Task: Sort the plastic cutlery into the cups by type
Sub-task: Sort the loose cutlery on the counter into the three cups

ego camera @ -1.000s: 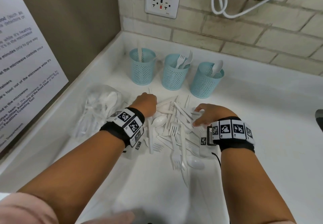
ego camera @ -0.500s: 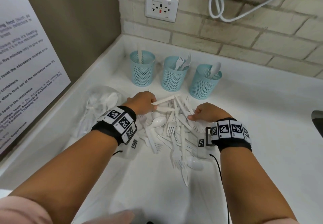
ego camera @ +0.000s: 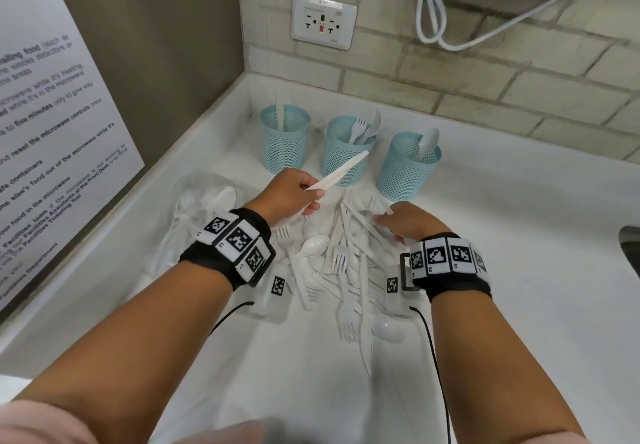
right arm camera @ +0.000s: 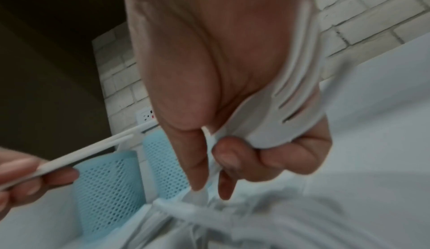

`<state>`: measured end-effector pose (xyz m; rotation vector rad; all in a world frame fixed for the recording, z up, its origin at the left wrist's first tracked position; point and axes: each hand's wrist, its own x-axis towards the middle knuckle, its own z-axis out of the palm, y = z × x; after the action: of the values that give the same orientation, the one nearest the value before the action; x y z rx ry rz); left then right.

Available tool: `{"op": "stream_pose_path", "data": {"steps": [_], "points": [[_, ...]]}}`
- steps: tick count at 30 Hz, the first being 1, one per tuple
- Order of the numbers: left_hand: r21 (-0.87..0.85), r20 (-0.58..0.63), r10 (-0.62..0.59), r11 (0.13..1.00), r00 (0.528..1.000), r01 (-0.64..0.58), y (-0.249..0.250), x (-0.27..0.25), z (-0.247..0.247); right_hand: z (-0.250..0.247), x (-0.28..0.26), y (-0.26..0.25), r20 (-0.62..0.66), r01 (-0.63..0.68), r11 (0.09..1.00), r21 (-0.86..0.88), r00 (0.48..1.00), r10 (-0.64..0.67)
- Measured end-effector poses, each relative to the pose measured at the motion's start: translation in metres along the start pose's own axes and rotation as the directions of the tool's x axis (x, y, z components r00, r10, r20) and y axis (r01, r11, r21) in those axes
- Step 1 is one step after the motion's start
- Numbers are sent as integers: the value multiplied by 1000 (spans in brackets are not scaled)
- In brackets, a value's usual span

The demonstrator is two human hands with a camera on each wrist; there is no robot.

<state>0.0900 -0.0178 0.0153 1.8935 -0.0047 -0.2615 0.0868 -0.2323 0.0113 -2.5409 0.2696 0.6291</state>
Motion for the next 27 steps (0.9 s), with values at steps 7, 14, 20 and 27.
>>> {"op": "stream_pose_path", "data": {"steps": [7,14,20,27], "points": [[-115,82,-180,975,980,188,-2,-5,5,16,15,-16,-164,-21,996,-83,986,7],[-144,134,-252,952,958,270,-4,-10,5,18,21,-26,-168,-80,988,-135,984,57],[-169,142,-264,943,954,286,-5,-11,5,18,24,-32,-200,-100,986,-132,977,72],[-211,182,-261,931,948,297,-6,-11,5,19,21,-40,-187,-141,980,-140,976,114]]}}
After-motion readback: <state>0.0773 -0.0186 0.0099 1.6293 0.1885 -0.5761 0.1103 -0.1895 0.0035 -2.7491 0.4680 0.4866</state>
